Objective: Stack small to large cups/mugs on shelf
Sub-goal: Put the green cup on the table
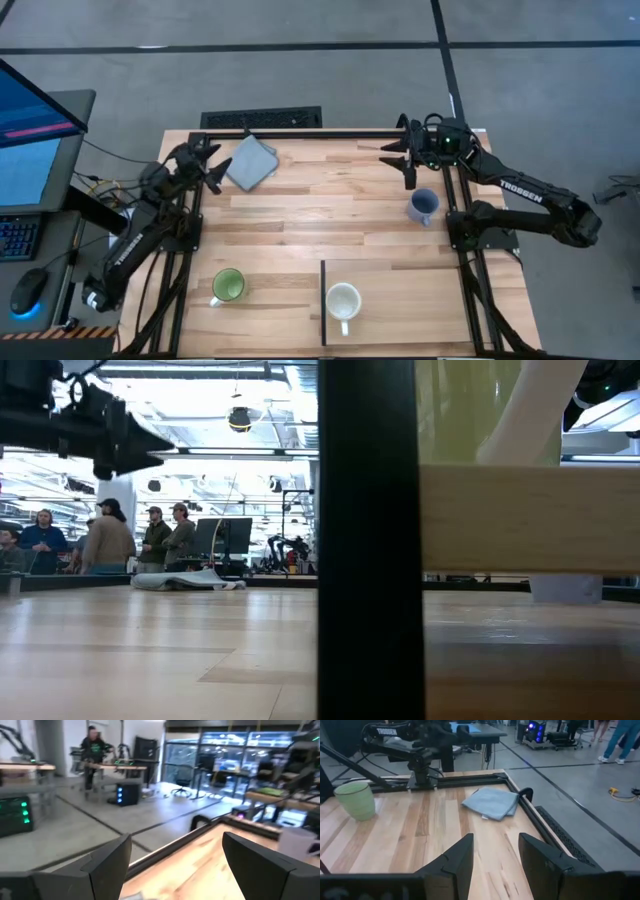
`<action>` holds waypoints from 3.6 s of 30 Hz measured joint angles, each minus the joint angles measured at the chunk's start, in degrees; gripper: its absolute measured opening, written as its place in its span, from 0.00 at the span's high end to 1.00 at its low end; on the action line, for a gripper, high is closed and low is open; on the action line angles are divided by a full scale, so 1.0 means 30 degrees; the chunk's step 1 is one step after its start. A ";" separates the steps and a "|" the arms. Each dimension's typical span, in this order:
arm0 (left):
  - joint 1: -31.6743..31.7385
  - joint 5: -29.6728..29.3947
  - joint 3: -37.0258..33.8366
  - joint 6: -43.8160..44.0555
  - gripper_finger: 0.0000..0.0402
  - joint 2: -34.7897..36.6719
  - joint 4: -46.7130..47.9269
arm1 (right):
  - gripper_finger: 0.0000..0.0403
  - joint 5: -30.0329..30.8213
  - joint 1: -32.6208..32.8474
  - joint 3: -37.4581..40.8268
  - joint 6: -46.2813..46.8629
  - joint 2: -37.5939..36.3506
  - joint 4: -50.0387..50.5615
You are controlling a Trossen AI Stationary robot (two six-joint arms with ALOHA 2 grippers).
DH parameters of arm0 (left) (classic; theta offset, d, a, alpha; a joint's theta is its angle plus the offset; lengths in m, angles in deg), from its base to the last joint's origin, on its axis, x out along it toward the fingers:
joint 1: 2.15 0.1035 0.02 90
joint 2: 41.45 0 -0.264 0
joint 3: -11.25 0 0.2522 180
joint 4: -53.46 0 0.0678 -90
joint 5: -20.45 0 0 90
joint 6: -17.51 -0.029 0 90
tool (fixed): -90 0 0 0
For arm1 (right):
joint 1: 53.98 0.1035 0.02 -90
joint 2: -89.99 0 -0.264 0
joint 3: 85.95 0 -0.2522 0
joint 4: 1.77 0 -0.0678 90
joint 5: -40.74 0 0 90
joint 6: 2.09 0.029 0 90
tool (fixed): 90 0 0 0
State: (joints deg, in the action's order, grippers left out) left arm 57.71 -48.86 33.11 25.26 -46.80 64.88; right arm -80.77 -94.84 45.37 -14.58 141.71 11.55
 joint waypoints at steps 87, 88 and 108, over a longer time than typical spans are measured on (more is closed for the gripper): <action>-3.2701 -0.4778 1.9738 2.7422 0.24 -2.1738 2.8619 | 0.56 -0.0017 -0.0007 -0.0015 -0.0339 0.2390 -0.1401; -3.3021 -0.4736 1.9785 2.7718 0.24 -2.2130 2.8612 | 0.56 -0.0051 -0.0007 -0.0015 -0.0335 0.2390 -0.1413; -3.7914 -0.5646 2.2259 3.3406 0.24 -2.7991 2.5043 | 0.56 -0.1645 -0.0007 -0.0015 0.0168 0.2390 -0.0852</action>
State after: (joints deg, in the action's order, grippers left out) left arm -56.03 -65.80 99.89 125.48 -130.77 140.01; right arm -85.71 -94.87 45.33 -14.08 148.88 8.99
